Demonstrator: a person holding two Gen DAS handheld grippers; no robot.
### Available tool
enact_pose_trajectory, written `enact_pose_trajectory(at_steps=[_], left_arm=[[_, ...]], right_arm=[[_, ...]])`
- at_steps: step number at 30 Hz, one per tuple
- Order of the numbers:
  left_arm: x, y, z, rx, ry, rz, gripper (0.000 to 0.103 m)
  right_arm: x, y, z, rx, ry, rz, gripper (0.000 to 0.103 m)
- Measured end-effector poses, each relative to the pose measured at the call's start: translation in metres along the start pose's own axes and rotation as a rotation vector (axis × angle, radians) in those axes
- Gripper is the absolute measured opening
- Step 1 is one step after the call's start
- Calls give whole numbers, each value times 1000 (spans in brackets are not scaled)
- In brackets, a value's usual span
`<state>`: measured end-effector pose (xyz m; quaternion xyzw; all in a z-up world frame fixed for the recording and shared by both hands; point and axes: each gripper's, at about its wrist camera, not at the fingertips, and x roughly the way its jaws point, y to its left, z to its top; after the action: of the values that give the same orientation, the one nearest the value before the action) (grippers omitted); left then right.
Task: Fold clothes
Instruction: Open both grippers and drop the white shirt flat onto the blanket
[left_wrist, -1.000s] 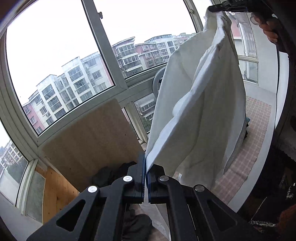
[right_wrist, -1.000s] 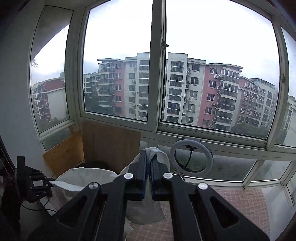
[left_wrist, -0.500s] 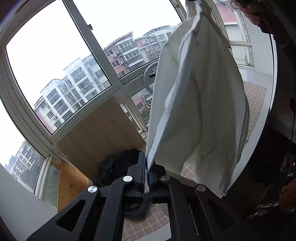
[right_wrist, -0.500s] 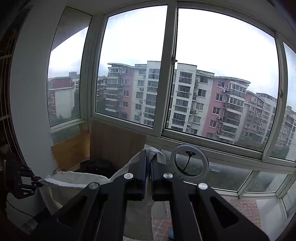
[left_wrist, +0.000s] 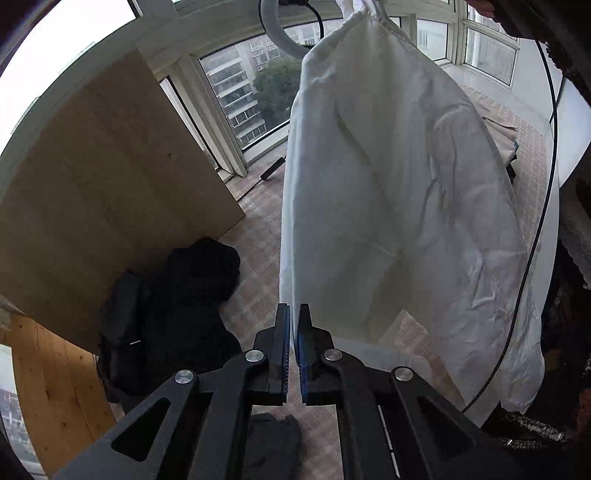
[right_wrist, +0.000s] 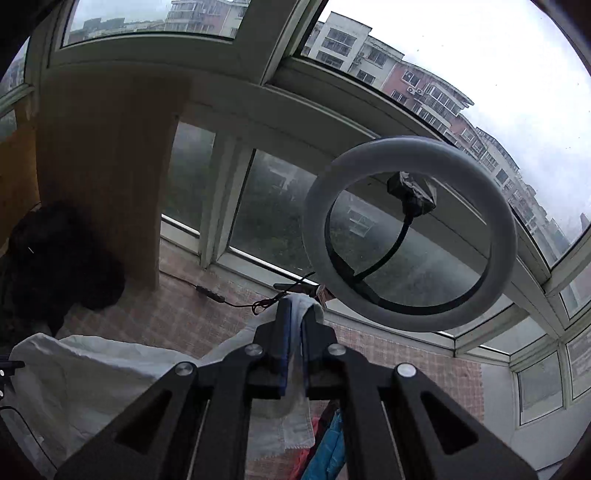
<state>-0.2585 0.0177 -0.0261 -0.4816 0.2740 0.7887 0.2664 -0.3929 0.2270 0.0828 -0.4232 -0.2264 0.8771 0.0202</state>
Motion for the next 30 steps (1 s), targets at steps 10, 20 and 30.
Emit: enact_pose_trajectory(at_steps=[10,20,30], left_arm=[[101,38,8,-96,87,-106,16],[-18,31,-120,-311,58,-121,21],[-53,-72,-230,-515,138,-160,28]], right_arm=[[121,19,-96,-66,263,10,50],[47,-22,-158,113,127,333,50],[-32,-13,-300,187,159,633,69]])
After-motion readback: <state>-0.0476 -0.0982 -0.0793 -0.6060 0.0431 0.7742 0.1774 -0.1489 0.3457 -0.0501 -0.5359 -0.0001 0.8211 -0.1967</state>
